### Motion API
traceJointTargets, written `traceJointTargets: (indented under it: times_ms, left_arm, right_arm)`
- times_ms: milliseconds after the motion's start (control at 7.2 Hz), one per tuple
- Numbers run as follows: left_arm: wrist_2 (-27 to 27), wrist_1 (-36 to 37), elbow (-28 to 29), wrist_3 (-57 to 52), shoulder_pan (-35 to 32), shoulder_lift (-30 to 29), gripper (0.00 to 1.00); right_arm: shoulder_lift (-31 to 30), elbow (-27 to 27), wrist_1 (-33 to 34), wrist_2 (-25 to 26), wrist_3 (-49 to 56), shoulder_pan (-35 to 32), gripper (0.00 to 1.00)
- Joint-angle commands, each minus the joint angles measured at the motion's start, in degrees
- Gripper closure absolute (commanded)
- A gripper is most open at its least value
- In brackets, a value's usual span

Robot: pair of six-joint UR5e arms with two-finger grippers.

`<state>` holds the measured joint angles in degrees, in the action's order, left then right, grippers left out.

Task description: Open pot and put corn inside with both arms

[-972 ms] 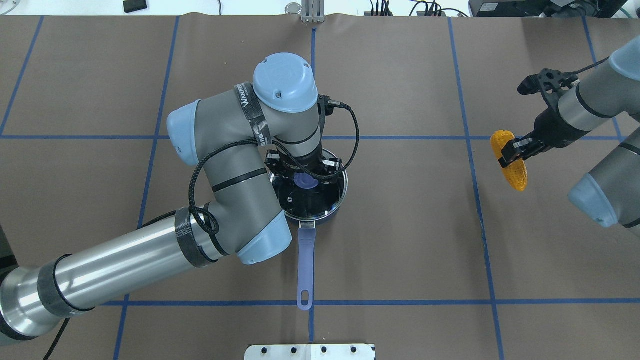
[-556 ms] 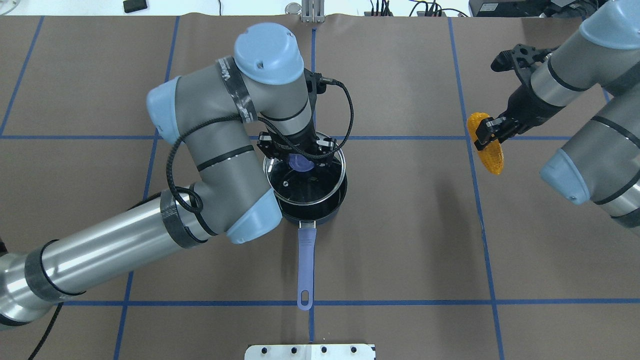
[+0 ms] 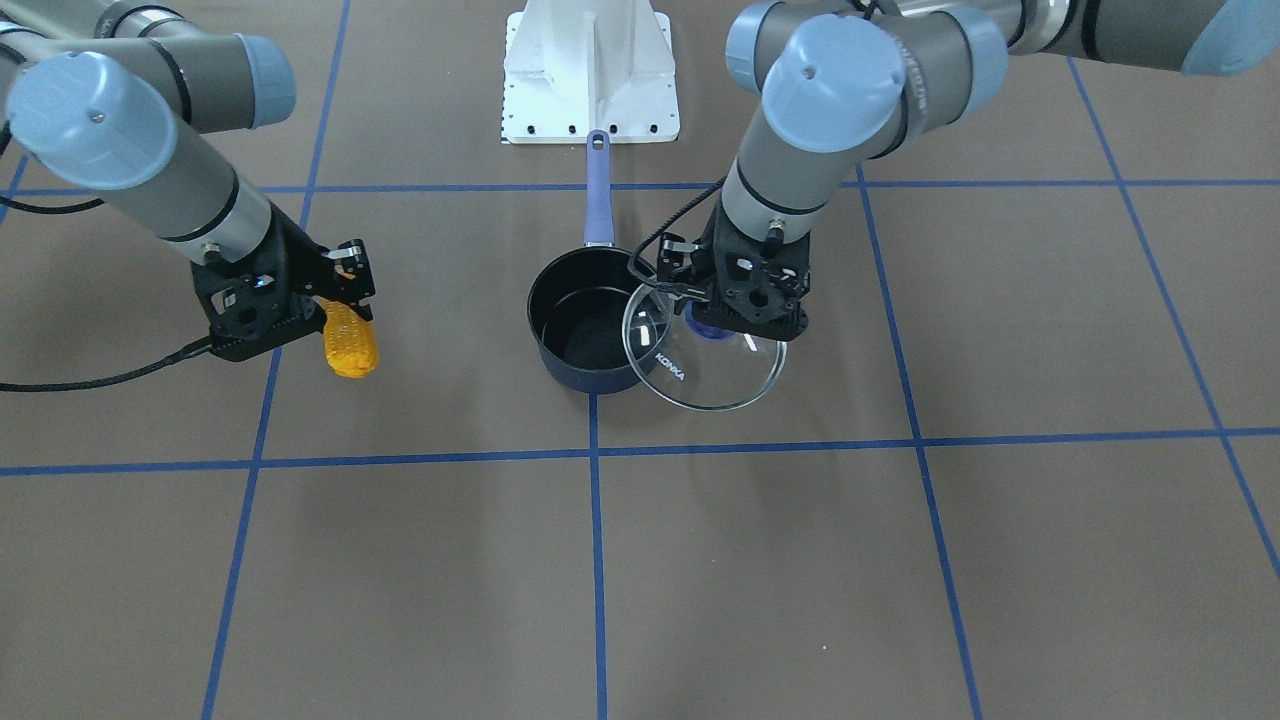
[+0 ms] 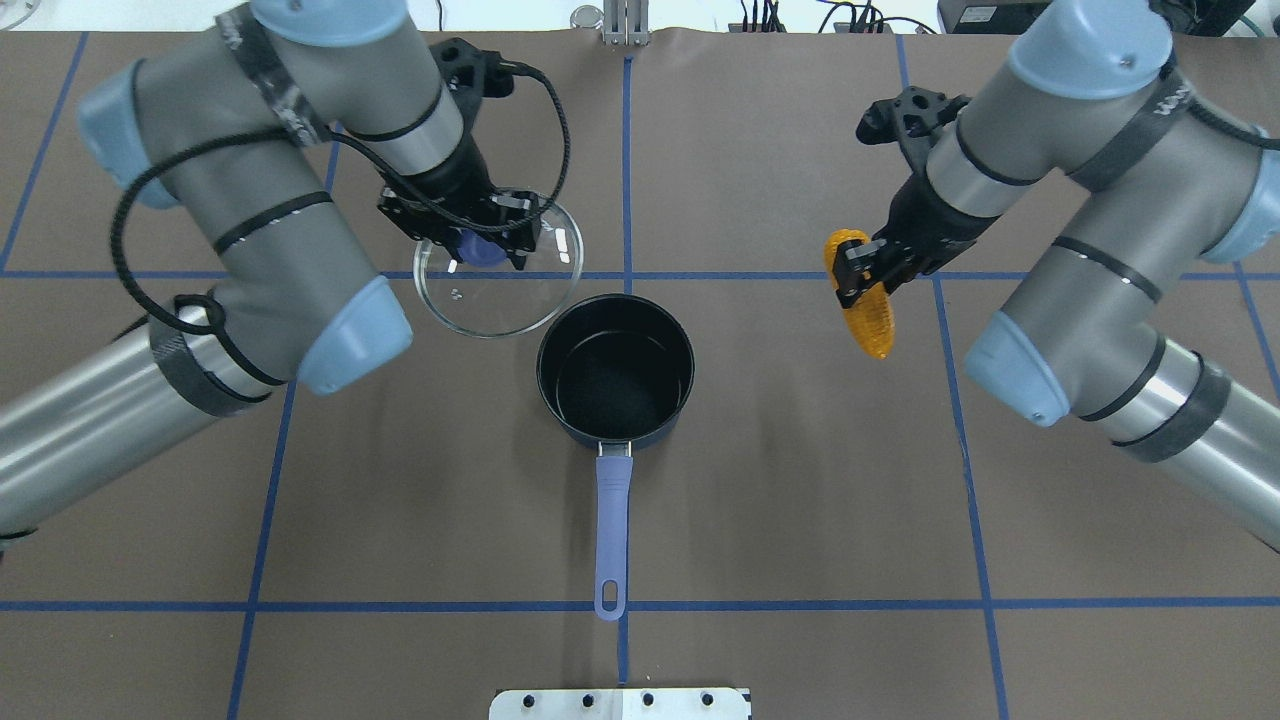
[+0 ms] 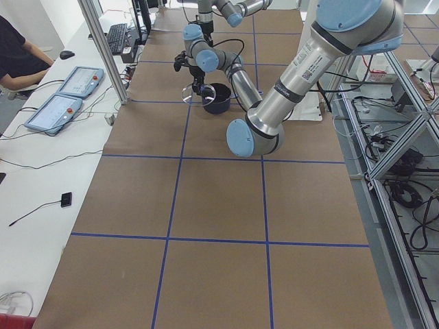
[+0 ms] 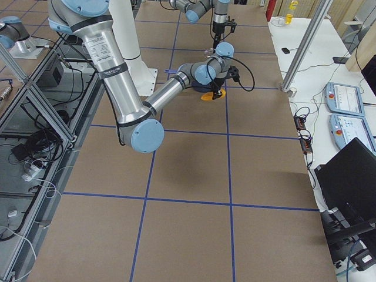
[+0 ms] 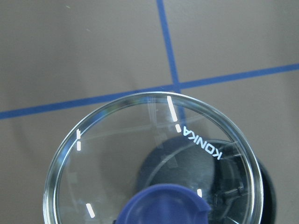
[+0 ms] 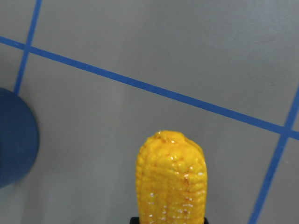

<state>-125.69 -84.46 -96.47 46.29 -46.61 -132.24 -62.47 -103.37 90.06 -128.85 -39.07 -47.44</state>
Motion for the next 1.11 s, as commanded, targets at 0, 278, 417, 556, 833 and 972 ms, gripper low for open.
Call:
traceJointTargets:
  times_ms: [0,278,417,556,833,972]
  left_arm:
    - [-4.55,0.0,-2.23,-11.08,-7.06,7.23,0.48]
    - [-4.56,-0.17,-2.15,-22.25,-10.59,12.95,0.48]
    - [-4.39,-0.26,-1.71,-26.04,-11.39,14.89,0.48]
    - [-4.3,-0.35,-0.75,-28.95,-11.92,16.3,0.47]
    - [-4.3,-4.35,3.1,-30.64,-11.93,18.41,0.47]
    - [-4.47,-11.09,6.61,-30.56,-11.84,20.42,0.47]
  right_arm:
    - [6.11,0.1,0.03,6.57,-10.46,8.2,0.7]
    - [12.6,0.28,4.48,8.61,-15.76,12.09,0.7]
    - [15.86,0.71,7.73,11.06,-16.04,14.63,0.69]
    - [16.94,2.02,7.76,13.95,-16.04,16.39,0.69]
    - [19.49,5.19,7.5,15.64,-15.95,17.46,0.64]
    - [19.32,5.37,7.59,16.09,-15.95,18.25,0.57]
